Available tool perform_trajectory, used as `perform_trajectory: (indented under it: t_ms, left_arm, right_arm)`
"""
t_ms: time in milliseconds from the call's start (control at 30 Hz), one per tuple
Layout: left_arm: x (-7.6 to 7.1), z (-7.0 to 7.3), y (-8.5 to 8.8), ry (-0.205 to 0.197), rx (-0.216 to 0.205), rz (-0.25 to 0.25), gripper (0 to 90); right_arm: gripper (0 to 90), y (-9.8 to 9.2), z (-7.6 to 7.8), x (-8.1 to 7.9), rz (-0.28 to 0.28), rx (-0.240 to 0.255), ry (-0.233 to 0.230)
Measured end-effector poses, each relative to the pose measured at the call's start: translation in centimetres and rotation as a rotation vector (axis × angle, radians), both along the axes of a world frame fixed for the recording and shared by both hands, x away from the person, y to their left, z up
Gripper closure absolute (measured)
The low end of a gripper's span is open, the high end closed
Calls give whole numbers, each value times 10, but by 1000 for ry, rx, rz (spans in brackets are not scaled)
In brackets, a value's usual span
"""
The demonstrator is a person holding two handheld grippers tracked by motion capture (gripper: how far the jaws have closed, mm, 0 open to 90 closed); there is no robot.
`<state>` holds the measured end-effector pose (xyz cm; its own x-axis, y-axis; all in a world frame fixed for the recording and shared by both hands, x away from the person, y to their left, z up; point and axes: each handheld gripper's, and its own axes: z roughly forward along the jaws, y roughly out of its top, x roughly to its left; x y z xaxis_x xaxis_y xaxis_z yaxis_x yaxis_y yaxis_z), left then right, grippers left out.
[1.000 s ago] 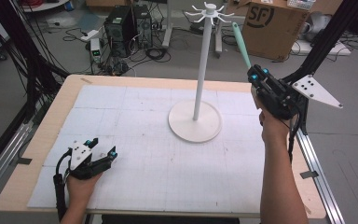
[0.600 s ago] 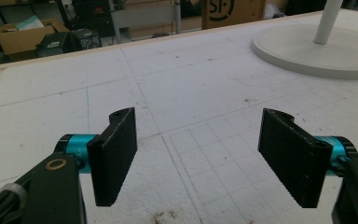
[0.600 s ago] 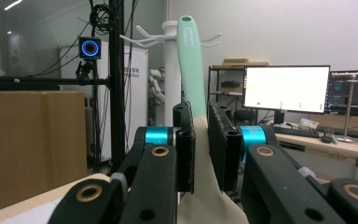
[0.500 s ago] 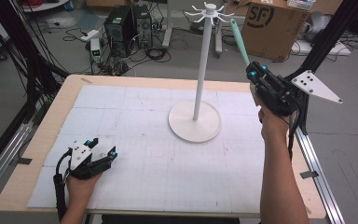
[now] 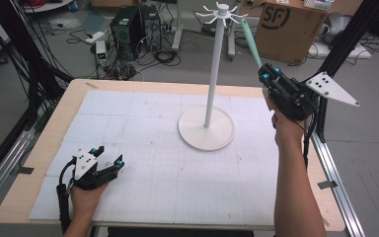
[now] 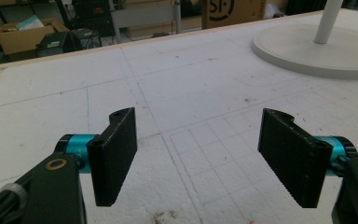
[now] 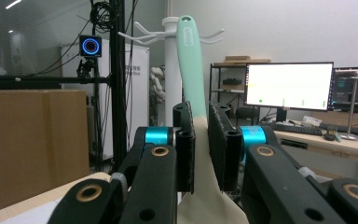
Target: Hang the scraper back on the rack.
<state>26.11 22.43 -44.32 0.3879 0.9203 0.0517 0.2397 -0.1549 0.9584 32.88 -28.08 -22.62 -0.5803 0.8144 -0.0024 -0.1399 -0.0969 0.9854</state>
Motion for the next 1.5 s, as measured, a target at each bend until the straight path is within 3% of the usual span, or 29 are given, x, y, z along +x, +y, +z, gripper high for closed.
perform_trajectory:
  t_ms: [967, 1100, 1200, 1500]
  left_arm:
    - [0, 0, 0, -1, 1, 0, 287]
    - [0, 0, 0, 0, 1, 0, 288]
    - [0, 0, 0, 0, -1, 0, 288]
    - [0, 0, 0, 0, 2, 0, 288]
  right_arm:
    - [792, 8, -7, 12, 15, -1, 49]
    - [703, 6, -7, 12, 26, 12, 57]
    - [669, 6, -6, 12, 26, 3, 61]
    - [429, 10, -9, 12, 43, -27, 87]
